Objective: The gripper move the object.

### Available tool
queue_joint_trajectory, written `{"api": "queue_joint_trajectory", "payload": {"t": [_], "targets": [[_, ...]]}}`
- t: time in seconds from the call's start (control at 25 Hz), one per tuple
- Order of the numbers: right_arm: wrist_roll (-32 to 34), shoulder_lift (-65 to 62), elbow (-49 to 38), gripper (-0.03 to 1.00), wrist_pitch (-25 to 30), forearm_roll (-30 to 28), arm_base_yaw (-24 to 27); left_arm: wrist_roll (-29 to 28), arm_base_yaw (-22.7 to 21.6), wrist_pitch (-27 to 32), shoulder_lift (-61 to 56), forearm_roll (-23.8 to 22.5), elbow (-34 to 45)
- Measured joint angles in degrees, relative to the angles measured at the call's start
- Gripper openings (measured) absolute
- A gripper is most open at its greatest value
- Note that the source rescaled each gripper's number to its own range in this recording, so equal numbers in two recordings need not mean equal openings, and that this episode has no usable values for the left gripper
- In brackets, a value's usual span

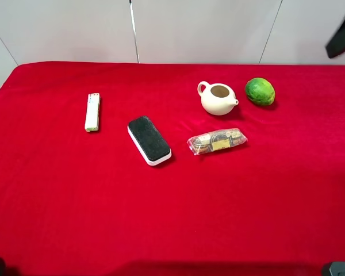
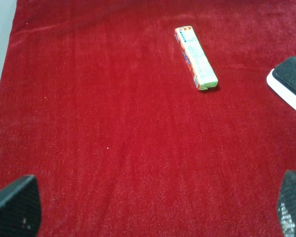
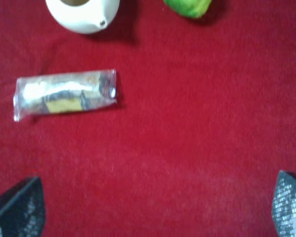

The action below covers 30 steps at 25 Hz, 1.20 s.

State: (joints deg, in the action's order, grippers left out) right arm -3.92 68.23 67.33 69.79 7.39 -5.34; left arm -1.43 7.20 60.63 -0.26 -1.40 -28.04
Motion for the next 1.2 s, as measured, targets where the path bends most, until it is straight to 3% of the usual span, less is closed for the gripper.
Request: {"api": "queue_joint_trajectory", "payload": {"t": [0.84,1.2], "targets": [[5.66,-43.17,-24.54,0.99,0.29,-0.69,0.00,0.00,0.00,0.00,0.00,0.00,0.00],[6.20,-60.63,-33.58,0.99,-4.56,-3.13,1.02,0.00,0.00,0.00,0.00,0.00,0.00]]}}
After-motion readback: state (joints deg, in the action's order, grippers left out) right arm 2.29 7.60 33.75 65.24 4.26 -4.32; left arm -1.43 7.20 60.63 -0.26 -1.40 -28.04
